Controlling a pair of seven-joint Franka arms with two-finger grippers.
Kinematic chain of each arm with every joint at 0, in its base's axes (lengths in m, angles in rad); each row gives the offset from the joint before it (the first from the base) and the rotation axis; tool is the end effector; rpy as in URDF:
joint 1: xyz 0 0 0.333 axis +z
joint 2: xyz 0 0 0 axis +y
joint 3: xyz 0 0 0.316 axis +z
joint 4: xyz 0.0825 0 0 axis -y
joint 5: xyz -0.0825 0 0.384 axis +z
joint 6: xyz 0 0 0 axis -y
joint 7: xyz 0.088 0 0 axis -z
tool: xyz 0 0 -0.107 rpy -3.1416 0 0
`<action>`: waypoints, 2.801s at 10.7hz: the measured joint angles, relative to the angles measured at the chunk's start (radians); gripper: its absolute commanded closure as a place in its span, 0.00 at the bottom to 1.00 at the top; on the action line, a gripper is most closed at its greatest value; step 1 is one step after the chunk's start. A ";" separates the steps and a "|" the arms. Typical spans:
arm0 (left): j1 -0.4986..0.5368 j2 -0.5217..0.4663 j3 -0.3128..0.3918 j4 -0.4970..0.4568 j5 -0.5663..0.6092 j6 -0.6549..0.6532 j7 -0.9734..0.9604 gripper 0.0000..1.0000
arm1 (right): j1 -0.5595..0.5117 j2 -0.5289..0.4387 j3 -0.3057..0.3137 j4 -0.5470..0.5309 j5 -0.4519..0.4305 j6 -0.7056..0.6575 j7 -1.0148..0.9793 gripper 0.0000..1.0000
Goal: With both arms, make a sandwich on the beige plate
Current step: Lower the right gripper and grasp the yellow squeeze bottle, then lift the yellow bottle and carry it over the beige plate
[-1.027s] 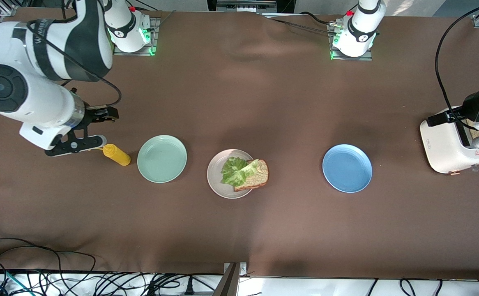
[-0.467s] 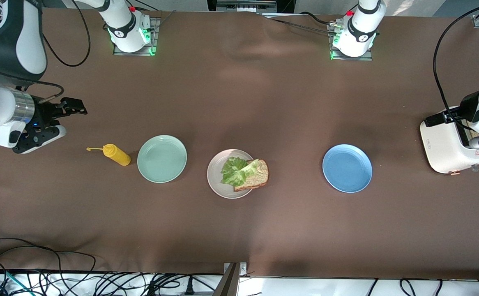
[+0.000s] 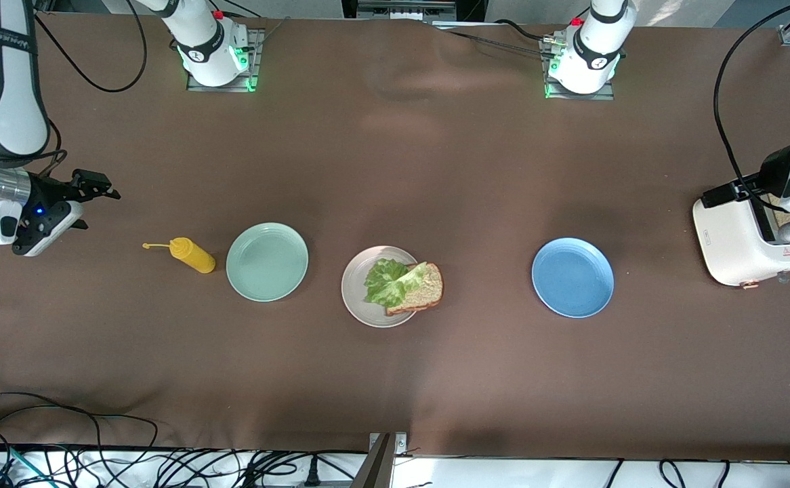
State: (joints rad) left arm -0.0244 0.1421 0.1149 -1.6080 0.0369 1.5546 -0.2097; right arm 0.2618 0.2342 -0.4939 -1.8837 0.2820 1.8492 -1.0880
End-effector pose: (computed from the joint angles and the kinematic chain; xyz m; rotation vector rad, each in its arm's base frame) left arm 0.5819 0.0530 0.5254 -3.0292 -0.4541 0.2936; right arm 0.5732 -0.1005 0.3811 -2.6804 -1.0456 0.1348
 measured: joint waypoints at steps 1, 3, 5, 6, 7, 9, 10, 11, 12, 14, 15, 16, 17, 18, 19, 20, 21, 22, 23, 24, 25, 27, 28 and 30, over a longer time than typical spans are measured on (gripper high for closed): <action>0.002 0.001 0.001 0.000 0.000 0.001 0.000 0.00 | -0.029 0.008 0.007 -0.031 0.070 0.028 -0.117 0.00; 0.002 0.005 0.000 0.000 0.000 0.008 -0.001 0.00 | -0.082 0.068 0.011 -0.066 0.240 0.051 -0.392 0.00; 0.001 -0.012 -0.003 0.008 0.000 0.017 -0.001 0.00 | -0.131 0.177 0.013 -0.072 0.405 0.059 -0.665 0.00; 0.001 -0.034 -0.013 0.014 0.000 0.019 -0.001 0.00 | -0.150 0.233 0.014 -0.072 0.501 0.059 -0.801 0.00; 0.000 -0.060 -0.027 0.017 0.000 0.019 -0.001 0.00 | -0.160 0.280 0.015 -0.072 0.594 0.059 -0.928 0.00; -0.001 -0.112 -0.062 0.015 0.000 0.019 -0.017 0.00 | -0.167 0.333 0.018 -0.070 0.738 0.054 -1.090 0.00; -0.002 -0.126 -0.078 0.013 0.000 0.019 -0.027 0.00 | -0.167 0.338 0.021 -0.070 0.788 0.037 -1.127 0.00; -0.002 -0.129 -0.087 0.011 0.000 0.019 -0.038 0.00 | -0.167 0.339 0.023 -0.070 0.839 0.010 -1.176 0.00; -0.002 -0.128 -0.093 0.005 0.000 0.024 -0.046 0.00 | -0.167 0.347 0.025 -0.070 0.902 -0.013 -1.247 0.00; -0.003 -0.127 -0.102 -0.021 0.000 0.050 -0.053 0.00 | -0.167 0.384 0.026 -0.071 1.011 -0.067 -1.351 0.00; -0.003 -0.124 -0.106 -0.027 0.000 0.057 -0.055 0.00 | -0.168 0.402 0.026 -0.071 1.032 -0.080 -1.371 0.00; -0.003 -0.123 -0.106 -0.029 0.000 0.059 -0.056 0.00 | -0.168 0.414 0.028 -0.071 1.042 -0.089 -1.380 0.00; -0.002 -0.122 -0.106 -0.031 0.000 0.059 -0.056 0.00 | -0.168 0.419 0.036 -0.070 1.047 -0.100 -1.383 0.00; -0.002 -0.121 -0.106 -0.033 0.000 0.060 -0.056 0.00 | -0.168 0.424 0.045 -0.071 1.061 -0.119 -1.383 0.00; -0.002 -0.120 -0.106 -0.035 0.000 0.060 -0.056 0.00 | -0.168 0.434 0.053 -0.071 1.082 -0.132 -1.383 0.00; -0.002 -0.120 -0.106 -0.037 0.000 0.060 -0.057 0.00 | -0.169 0.444 0.060 -0.071 1.098 -0.138 -1.395 0.00; -0.001 -0.119 -0.105 -0.037 0.000 0.060 -0.057 0.00 | -0.168 0.451 0.070 -0.070 1.117 -0.141 -1.415 0.00; 0.002 -0.119 -0.104 -0.038 0.000 0.060 -0.057 0.00 | -0.168 0.454 0.078 -0.070 1.136 -0.141 -1.439 0.00; 0.006 -0.119 -0.104 -0.039 0.000 0.060 -0.057 0.00 | -0.168 0.455 0.082 -0.070 1.149 -0.142 -1.451 0.10; 0.008 -0.119 -0.104 -0.042 0.000 0.060 -0.057 0.00 | -0.168 0.454 0.084 -0.069 1.153 -0.144 -1.456 0.45; 0.009 -0.119 -0.104 -0.046 0.000 0.059 -0.057 0.00 | -0.168 0.455 0.088 -0.069 1.156 -0.144 -1.458 0.69; 0.010 -0.118 -0.104 -0.053 0.000 0.059 -0.058 0.00 | -0.168 0.455 0.093 -0.068 1.160 -0.144 -1.458 0.90; 0.010 -0.118 -0.104 -0.056 0.000 0.059 -0.058 0.00 | -0.168 0.454 0.094 -0.068 1.161 -0.143 -1.458 1.00; 0.011 -0.111 -0.104 -0.061 0.000 0.059 -0.058 0.00 | -0.168 0.454 0.094 -0.067 1.161 -0.136 -1.451 1.00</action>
State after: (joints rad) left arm -0.0139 0.0312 0.0114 -1.6694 0.0367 1.6135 -0.2681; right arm 0.0936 0.6881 -0.4004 -1.9505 1.4427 1.7136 -2.5392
